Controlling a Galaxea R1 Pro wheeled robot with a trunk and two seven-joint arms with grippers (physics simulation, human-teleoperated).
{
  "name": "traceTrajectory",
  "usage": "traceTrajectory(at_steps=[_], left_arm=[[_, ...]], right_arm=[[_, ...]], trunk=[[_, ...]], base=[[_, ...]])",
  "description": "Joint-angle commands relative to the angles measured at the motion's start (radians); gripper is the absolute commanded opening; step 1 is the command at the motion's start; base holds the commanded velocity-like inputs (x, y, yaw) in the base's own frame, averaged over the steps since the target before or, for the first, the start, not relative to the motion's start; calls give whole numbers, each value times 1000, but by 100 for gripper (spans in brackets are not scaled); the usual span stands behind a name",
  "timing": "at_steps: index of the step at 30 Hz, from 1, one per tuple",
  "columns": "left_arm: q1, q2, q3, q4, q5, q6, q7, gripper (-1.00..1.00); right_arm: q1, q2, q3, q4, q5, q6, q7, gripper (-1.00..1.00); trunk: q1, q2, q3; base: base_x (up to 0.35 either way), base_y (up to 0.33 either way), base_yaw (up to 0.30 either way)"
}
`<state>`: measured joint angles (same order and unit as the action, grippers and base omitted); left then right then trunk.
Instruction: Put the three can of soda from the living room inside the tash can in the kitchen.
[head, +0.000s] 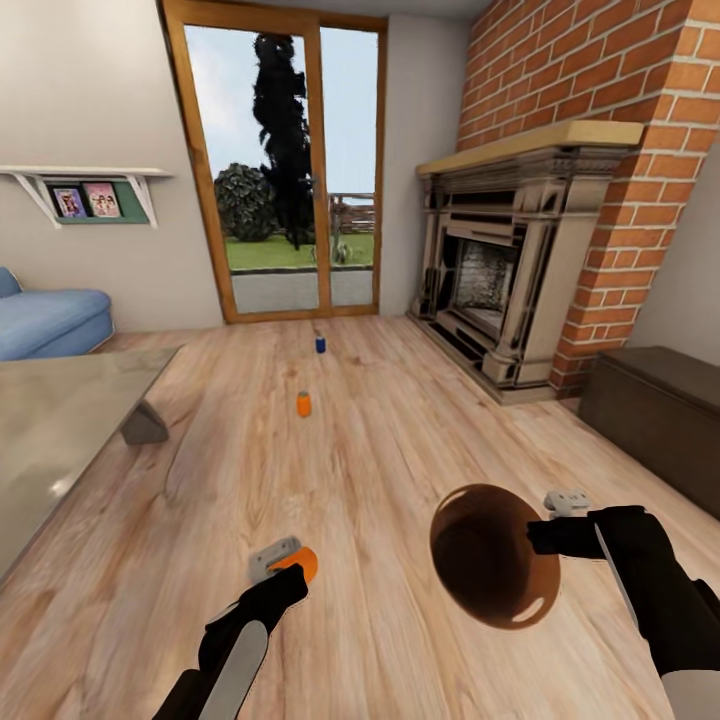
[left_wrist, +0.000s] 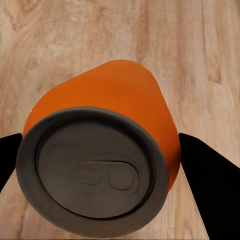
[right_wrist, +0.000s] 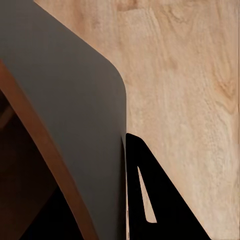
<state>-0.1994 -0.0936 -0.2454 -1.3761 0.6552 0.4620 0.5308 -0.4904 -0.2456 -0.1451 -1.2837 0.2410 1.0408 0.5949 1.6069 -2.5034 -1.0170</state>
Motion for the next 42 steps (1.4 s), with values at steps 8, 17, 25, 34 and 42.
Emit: traceTrajectory(at_steps=[8,17,25,34,42], left_arm=[[0,0,-1,0,0,0,3,-100],[0,0,-4,-1,0,0,2,-100],[-40,-17,-37,-170,9,199,15,-100],[-262,-32,-20,-206,175,331,94,-100],[-413,-47,-103,-207,649,412,181,-100]], right_arm=[[0,0,-2,0,-29,6,6,-100],[0,0,-2,1,-29,6,6,-100],[-22,1,-2,104,-26,6,-24,-100],[-136,2,-6,319,-32,6,-74,-100],[-206,3,-8,437,-36,6,-148,-100]], trunk=[[0,0,0],[0,0,0],[0,0,0],[0,0,0],[0,0,0]], base=[[348,0,217],[348,0,28],[348,0,1],[238,0,0],[21,0,0]])
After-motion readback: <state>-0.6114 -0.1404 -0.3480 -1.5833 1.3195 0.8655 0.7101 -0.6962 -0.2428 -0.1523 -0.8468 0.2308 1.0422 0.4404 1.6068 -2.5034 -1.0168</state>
